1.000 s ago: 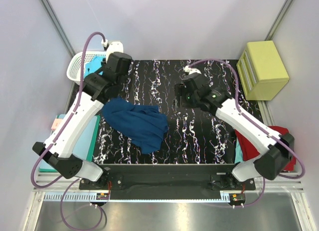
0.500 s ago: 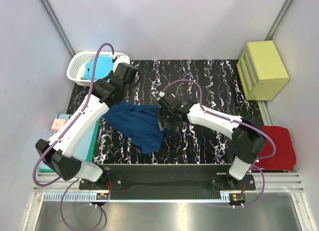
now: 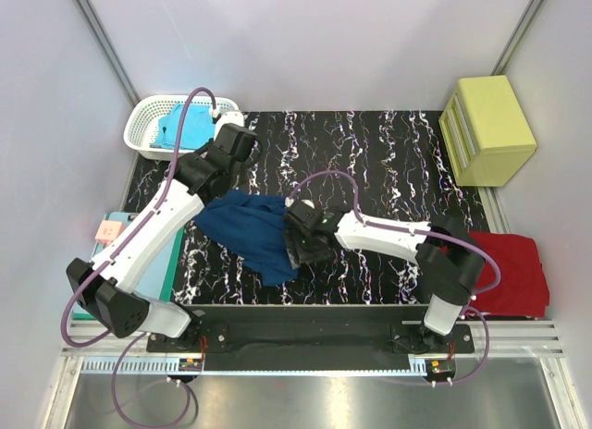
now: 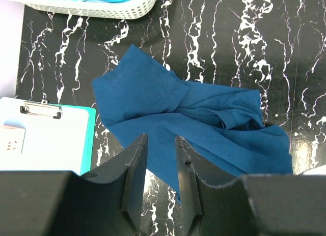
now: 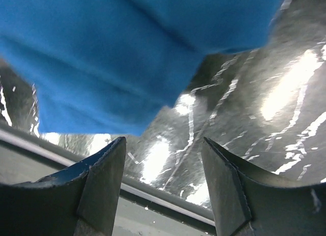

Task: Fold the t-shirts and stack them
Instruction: Flatten out the tshirt

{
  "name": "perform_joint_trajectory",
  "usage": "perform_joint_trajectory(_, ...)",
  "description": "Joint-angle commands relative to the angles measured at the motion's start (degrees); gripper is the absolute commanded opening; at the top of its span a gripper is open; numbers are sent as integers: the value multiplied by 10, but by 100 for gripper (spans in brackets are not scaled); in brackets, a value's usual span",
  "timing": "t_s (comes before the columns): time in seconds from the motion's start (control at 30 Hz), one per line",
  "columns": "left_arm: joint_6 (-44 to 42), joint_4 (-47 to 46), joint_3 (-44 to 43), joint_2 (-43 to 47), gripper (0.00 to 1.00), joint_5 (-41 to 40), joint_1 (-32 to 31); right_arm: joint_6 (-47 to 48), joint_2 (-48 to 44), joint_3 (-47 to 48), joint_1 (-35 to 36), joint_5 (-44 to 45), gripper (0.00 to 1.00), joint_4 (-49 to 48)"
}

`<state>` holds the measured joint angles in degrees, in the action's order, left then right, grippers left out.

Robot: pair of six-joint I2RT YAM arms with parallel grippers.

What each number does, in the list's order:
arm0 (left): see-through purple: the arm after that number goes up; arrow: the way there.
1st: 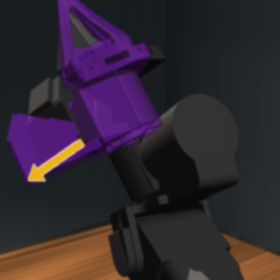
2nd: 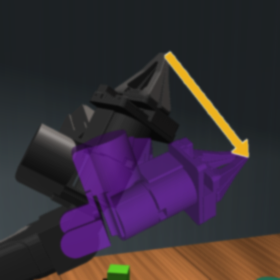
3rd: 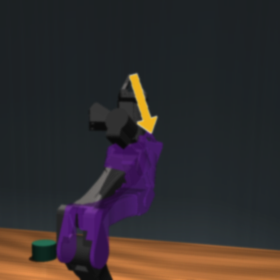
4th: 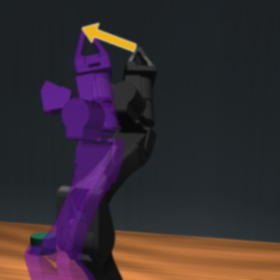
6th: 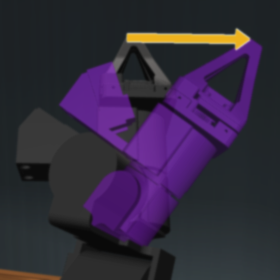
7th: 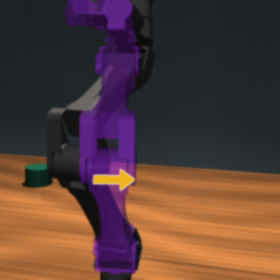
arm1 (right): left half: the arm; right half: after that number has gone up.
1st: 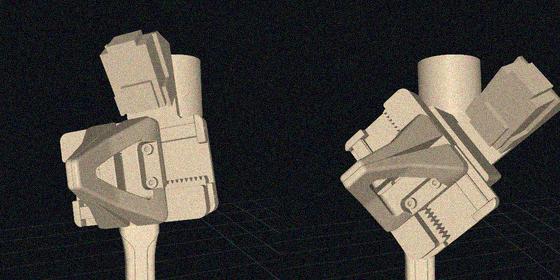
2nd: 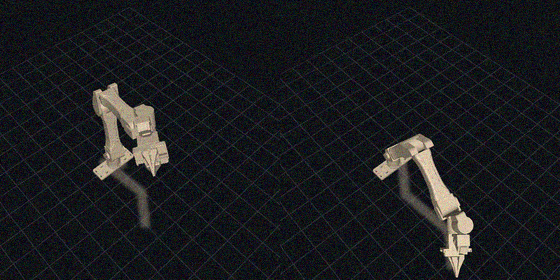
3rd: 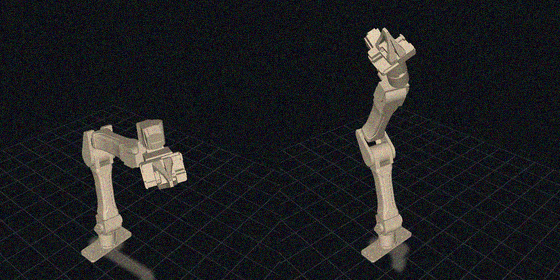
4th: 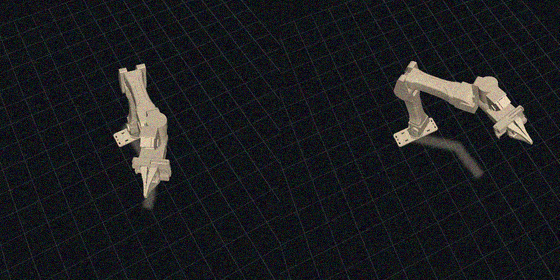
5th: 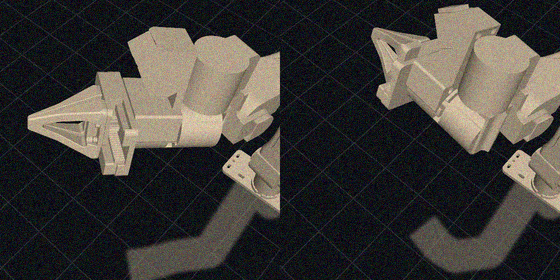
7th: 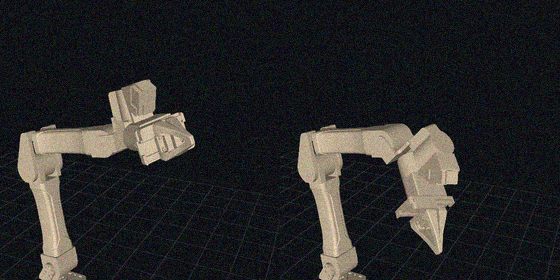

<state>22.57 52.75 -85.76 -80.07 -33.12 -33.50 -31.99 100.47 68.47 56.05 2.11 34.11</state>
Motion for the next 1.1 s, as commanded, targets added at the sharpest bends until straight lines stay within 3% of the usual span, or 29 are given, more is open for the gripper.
perform_joint_trajectory(0.0, 11, -25, 12, 21, 33, 14, -1, 11, 6, 17, 58, 20, 68, -22)
perform_joint_trajectory(0.3, 14, -25, 35, 39, 33, 13, -1, 52, 46, 70, 107, 19, 67, -22)
perform_joint_trajectory(0.57, 22, -24, 56, 50, 33, 9, -1, 72, 54, 90, 108, 22, 67, -32)
perform_joint_trajectory(1.07, 33, -17, 75, 89, 33, -34, 0, 101, 171, 192, 108, 9, 63, -37)
